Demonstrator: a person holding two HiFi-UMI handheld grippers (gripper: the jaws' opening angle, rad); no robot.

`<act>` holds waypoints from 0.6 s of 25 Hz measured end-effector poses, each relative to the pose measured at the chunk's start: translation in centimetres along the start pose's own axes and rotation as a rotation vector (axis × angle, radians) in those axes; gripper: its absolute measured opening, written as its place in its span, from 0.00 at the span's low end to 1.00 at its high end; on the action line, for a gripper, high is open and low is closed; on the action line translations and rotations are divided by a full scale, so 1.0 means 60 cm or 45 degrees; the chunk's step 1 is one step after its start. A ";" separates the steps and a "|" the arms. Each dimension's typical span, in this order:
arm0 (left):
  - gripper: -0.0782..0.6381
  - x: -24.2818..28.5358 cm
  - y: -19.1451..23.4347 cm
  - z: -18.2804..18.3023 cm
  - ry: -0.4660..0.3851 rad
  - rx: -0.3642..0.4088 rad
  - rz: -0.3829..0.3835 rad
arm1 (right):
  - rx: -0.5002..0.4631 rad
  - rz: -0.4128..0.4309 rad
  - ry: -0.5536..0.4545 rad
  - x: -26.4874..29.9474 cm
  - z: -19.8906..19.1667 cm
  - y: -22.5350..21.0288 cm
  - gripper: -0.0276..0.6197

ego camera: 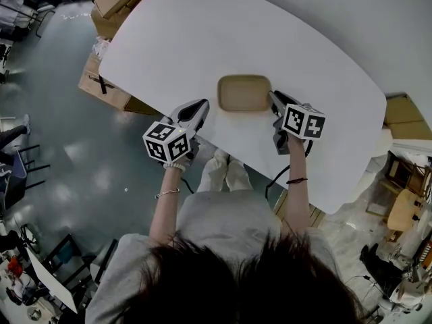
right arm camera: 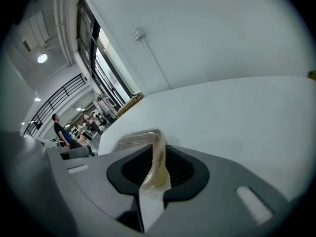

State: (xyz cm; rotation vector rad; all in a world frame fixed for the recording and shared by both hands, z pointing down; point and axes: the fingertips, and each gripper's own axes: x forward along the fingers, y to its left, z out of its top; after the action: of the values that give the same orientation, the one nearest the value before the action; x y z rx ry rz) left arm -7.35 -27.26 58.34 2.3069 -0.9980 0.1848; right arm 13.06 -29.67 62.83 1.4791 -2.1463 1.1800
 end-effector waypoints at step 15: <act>0.10 -0.003 -0.005 -0.003 -0.006 0.001 0.001 | 0.048 -0.060 -0.018 -0.004 -0.005 -0.009 0.13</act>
State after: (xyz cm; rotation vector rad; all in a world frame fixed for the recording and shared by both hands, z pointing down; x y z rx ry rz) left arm -7.24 -26.90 58.30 2.3085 -1.0009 0.1803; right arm 13.59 -29.37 63.09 1.5490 -2.0974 1.2036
